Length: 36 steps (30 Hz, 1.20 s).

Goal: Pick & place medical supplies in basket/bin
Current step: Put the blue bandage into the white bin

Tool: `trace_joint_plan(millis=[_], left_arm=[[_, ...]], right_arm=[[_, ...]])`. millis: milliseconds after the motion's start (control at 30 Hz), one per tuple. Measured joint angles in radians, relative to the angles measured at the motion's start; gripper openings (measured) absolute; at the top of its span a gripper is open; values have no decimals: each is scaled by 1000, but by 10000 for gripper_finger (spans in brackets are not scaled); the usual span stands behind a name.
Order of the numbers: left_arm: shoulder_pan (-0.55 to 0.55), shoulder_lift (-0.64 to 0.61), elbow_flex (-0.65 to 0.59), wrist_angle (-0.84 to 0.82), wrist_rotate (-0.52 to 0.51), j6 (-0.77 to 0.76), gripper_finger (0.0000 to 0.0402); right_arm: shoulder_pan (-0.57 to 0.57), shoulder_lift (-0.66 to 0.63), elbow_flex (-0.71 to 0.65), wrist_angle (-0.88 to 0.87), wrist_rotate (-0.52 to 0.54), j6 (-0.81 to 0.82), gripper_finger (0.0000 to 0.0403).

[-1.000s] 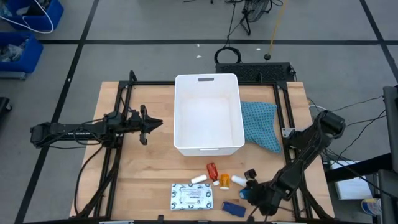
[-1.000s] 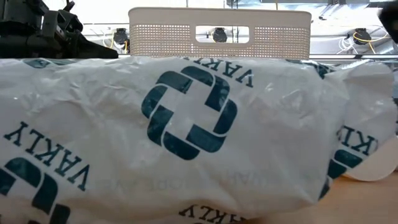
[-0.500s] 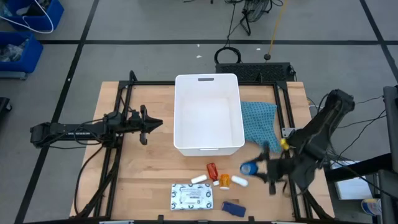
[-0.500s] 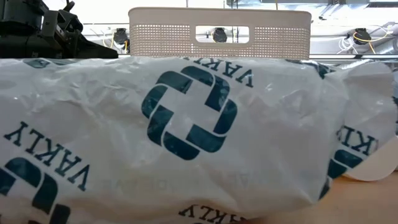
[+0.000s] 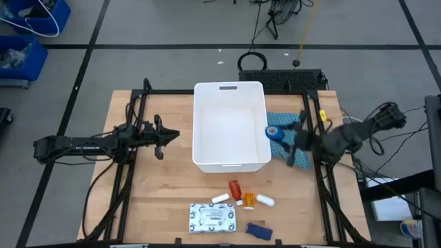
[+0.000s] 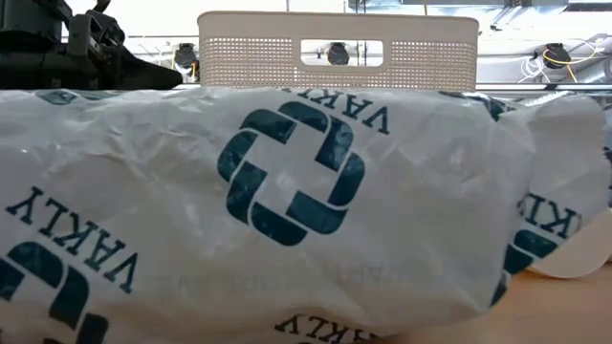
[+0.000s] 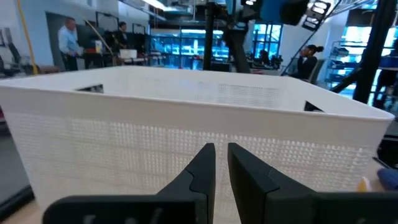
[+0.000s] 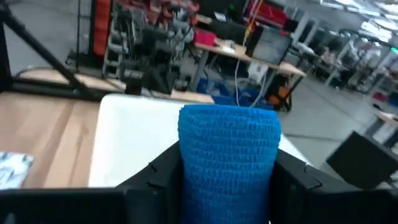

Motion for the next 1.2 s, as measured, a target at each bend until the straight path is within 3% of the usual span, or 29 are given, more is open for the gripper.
trace_joint_plan(millis=[233,567,733,1000,1200], left_arm=[[0,0,0,5,-10,11,49],[0,0,0,-4,-41,20,49],[0,0,0,-21,-52,57,49],[0,0,0,-43,-59,68,49],[0,0,0,-92,-62,119,49]], right_arm=[[-369,106,88,65,-337,-154,148],[-760,502,404,-125,-656,-327,147],[-826,693,493,-246,-733,-554,146],[-799,863,496,-297,-752,-887,148],[-761,937,496,-299,-810,-960,147]])
